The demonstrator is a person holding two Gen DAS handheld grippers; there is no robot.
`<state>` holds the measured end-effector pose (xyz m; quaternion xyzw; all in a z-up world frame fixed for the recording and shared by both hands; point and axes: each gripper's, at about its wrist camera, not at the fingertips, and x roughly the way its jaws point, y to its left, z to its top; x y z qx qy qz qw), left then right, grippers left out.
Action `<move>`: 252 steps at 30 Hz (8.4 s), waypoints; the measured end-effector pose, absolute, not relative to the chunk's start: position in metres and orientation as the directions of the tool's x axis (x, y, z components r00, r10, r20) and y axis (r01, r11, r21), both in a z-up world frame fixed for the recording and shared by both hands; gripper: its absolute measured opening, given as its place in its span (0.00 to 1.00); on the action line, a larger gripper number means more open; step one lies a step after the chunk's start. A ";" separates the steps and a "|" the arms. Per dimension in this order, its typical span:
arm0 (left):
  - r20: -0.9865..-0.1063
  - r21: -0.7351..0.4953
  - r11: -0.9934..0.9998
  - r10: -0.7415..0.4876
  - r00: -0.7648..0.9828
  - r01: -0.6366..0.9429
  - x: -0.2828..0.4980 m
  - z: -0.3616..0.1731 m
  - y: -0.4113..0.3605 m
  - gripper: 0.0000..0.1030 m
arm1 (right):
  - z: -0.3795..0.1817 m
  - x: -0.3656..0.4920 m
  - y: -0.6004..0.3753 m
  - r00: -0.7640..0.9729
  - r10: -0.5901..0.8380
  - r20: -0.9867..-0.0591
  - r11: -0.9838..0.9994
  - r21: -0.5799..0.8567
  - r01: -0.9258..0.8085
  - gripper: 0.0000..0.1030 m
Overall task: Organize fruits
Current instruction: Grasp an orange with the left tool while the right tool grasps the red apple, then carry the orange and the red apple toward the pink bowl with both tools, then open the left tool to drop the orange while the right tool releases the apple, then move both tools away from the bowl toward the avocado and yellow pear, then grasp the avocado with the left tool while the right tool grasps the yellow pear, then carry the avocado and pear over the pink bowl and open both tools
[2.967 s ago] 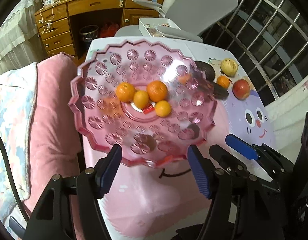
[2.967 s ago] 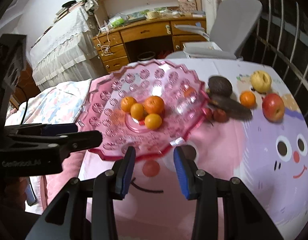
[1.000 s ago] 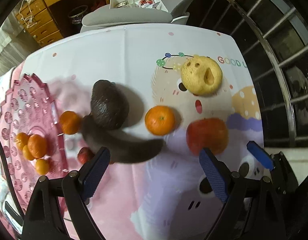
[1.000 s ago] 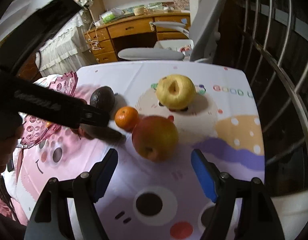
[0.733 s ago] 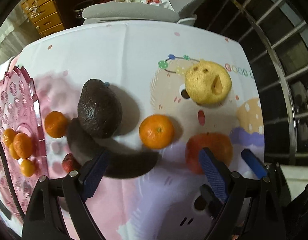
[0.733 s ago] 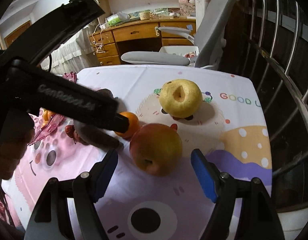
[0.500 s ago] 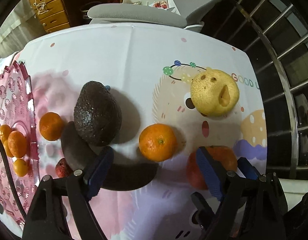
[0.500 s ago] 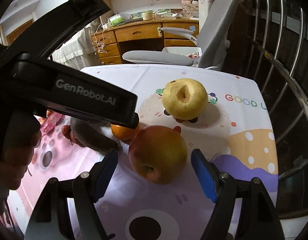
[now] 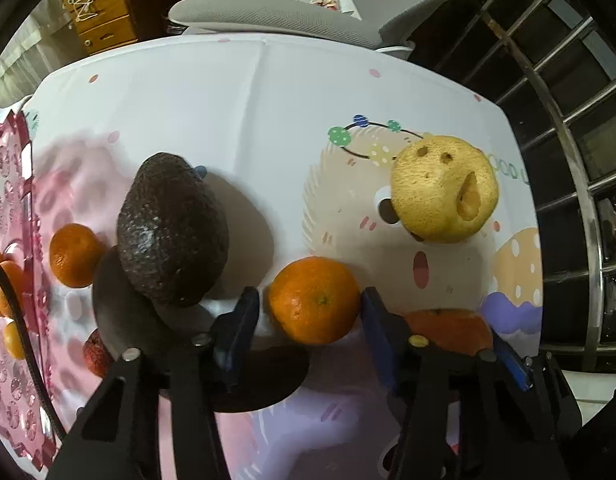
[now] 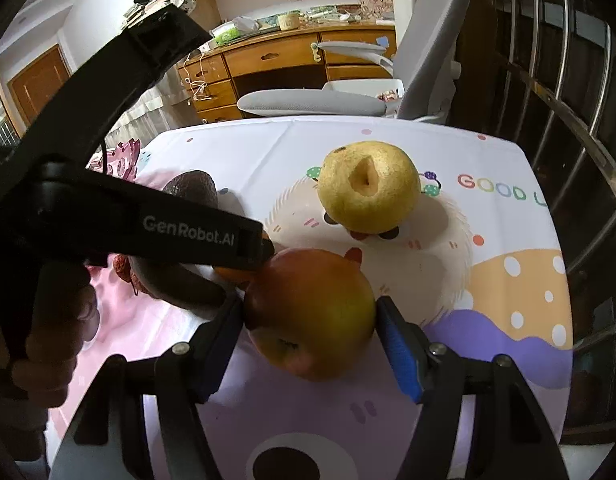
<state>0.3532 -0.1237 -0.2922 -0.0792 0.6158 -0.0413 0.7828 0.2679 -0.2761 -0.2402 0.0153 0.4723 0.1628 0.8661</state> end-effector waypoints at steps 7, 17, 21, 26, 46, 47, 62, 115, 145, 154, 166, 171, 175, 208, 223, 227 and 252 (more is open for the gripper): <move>-0.958 -0.187 0.981 -0.172 0.230 -0.045 0.351 -0.291 -0.124 0.43 | -0.237 0.261 -0.278 0.449 0.302 -0.841 0.945 0.202 -0.257 0.65; -0.928 -0.254 0.965 -0.226 0.296 -0.059 0.334 -0.252 -0.108 0.42 | -0.231 0.236 -0.274 0.349 0.330 -0.877 0.937 0.262 -0.230 0.65; -0.905 -0.291 0.956 -0.261 0.337 -0.041 0.318 -0.226 -0.098 0.42 | -0.222 0.219 -0.271 0.329 0.355 -0.875 0.929 0.292 -0.226 0.65; -0.880 -0.299 0.954 -0.269 0.392 -0.016 0.298 -0.195 -0.083 0.42 | -0.214 0.196 -0.261 0.311 0.390 -0.867 0.917 0.338 -0.210 0.65; -0.882 -0.272 0.962 -0.240 0.406 -0.023 0.167 -0.156 0.037 0.42 | -0.171 0.157 -0.191 0.363 0.370 -0.855 0.929 0.334 -0.160 0.65; -0.884 -0.269 0.963 -0.240 0.400 -0.015 0.161 -0.155 0.043 0.42 | -0.169 0.156 -0.186 0.371 0.367 -0.853 0.930 0.335 -0.150 0.65; -0.893 -0.205 0.972 -0.234 0.383 0.116 0.139 -0.140 0.134 0.43 | -0.140 0.144 -0.111 0.468 0.329 -0.820 0.938 0.343 -0.057 0.65; -0.941 -0.189 0.971 -0.222 0.254 0.146 0.244 -0.199 0.248 0.77 | -0.178 0.215 0.050 0.324 0.285 -0.902 0.958 0.278 -0.067 0.67; -0.941 -0.184 0.983 -0.176 0.289 -0.003 0.114 -0.165 0.104 0.85 | -0.171 0.150 -0.167 0.293 0.327 -0.898 0.915 0.378 0.138 0.69; -0.944 -0.139 0.990 -0.129 0.303 -0.013 0.127 -0.161 0.013 0.85 | -0.178 0.167 -0.235 0.234 0.344 -0.909 0.928 0.367 0.062 0.69; -0.946 -0.087 0.996 -0.091 0.310 0.026 0.216 -0.159 -0.059 0.85 | -0.182 0.228 -0.292 0.205 0.394 -0.896 0.909 0.413 0.059 0.76; -0.948 -0.047 0.999 -0.049 0.315 0.014 0.257 -0.167 -0.075 0.85 | -0.185 0.268 -0.312 0.216 0.412 -0.886 0.896 0.437 0.084 0.80; -0.950 -0.005 1.000 -0.005 0.312 0.001 0.286 -0.181 -0.080 0.85 | -0.191 0.303 -0.322 0.227 0.411 -0.883 0.893 0.440 0.098 0.80; -0.926 0.276 0.959 0.285 0.247 -0.069 0.381 -0.276 -0.102 0.82 | -0.257 0.394 -0.306 0.234 0.291 -0.928 0.951 0.307 0.035 0.76; -0.931 0.267 0.961 0.276 0.240 -0.069 0.388 -0.288 -0.101 0.55 | -0.257 0.374 -0.315 0.215 0.326 -0.921 0.938 0.344 0.051 0.72; -0.936 0.254 0.965 0.264 0.231 -0.071 0.387 -0.287 -0.101 0.54 | -0.256 0.359 -0.317 0.190 0.328 -0.925 0.935 0.346 0.071 0.72; -0.940 -0.071 0.997 -0.060 0.337 -0.022 0.279 -0.167 -0.071 0.54 | -0.175 0.259 -0.285 0.173 0.311 -0.935 0.930 0.336 0.146 0.72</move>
